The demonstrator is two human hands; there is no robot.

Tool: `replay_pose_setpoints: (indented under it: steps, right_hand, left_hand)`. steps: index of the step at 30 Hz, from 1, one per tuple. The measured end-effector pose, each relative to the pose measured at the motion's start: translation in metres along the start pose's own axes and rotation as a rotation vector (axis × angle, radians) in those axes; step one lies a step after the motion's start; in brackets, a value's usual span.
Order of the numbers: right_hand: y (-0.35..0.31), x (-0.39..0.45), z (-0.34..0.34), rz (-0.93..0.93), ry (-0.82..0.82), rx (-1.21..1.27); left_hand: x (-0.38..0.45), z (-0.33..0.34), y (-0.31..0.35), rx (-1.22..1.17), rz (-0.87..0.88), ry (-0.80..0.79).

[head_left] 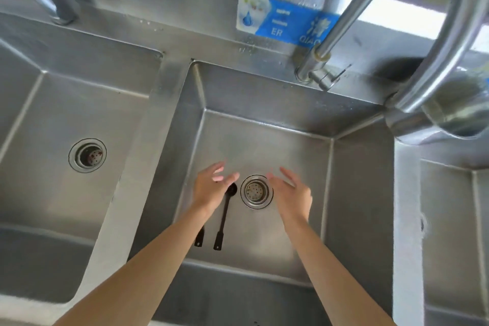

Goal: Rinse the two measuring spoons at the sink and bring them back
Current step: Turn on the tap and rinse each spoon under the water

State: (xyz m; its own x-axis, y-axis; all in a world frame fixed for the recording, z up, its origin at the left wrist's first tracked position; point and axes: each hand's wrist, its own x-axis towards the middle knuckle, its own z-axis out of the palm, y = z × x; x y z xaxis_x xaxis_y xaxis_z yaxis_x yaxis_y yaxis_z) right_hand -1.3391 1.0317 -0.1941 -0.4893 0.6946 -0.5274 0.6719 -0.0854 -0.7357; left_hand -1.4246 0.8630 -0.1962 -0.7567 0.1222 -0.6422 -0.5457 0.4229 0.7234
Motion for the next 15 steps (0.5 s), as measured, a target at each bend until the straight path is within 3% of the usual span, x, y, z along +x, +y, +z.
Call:
replay_pose_setpoints:
  steps: [10,15]
  right_hand:
    - [-0.126,0.032,-0.1,-0.268,0.124,0.022]
    - [-0.177,0.072,-0.115,-0.424,0.104,-0.068]
  left_hand:
    - [-0.01,0.042,0.201,0.085,0.466,-0.042]
    - [0.016,0.064,0.255,0.157,0.56,-0.091]
